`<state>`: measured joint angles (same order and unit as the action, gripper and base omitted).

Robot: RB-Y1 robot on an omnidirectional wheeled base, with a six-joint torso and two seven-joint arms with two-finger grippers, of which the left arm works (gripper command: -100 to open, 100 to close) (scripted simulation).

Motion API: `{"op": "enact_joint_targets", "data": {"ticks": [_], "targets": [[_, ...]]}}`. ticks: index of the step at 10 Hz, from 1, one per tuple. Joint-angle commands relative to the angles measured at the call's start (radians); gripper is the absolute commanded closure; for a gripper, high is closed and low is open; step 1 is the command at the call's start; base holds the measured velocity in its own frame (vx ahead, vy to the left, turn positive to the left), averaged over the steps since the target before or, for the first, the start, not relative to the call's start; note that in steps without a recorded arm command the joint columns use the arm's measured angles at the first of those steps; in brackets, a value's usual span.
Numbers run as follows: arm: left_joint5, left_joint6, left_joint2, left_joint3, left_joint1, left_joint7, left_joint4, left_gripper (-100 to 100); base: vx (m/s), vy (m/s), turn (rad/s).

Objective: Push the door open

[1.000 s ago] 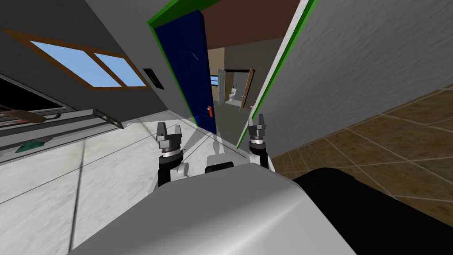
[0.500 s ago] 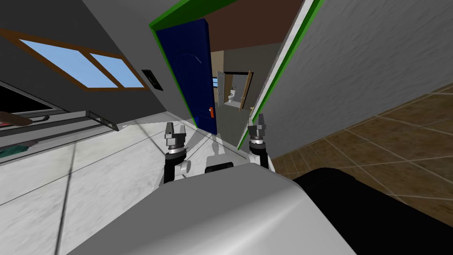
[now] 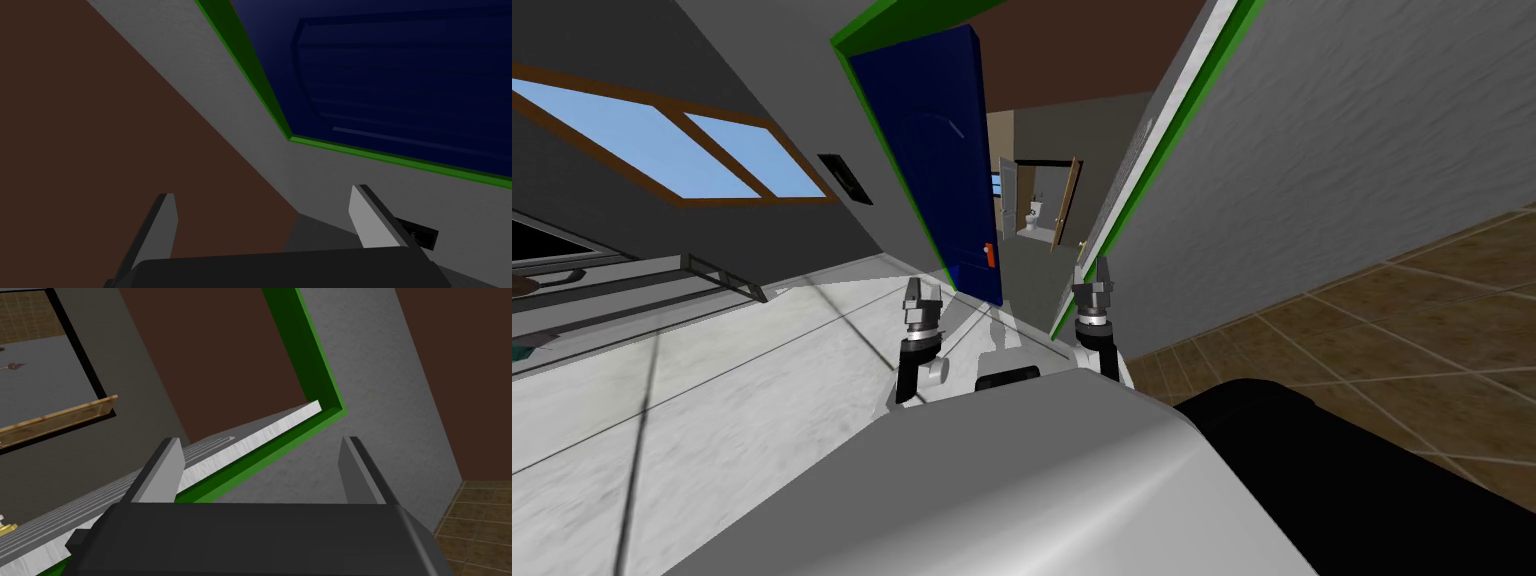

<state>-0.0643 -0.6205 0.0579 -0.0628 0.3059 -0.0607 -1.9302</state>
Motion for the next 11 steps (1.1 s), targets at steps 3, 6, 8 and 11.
{"op": "enact_joint_targets", "data": {"ticks": [3, 6, 8, 11], "targets": [[0.003, 0.010, 0.011, -0.005, -0.057, -0.010, 0.092, -100, 0.097, 0.086, -0.063], [0.004, 0.017, 0.017, -0.011, -0.111, -0.016, 0.172, -100, 0.088, 0.092, -0.066], [0.005, 0.021, 0.020, -0.016, -0.148, -0.021, 0.236, -100, 0.098, 0.084, -0.073], [0.007, 0.029, 0.023, -0.023, -0.206, -0.028, 0.327, -100, 0.085, 0.097, -0.070]]}}
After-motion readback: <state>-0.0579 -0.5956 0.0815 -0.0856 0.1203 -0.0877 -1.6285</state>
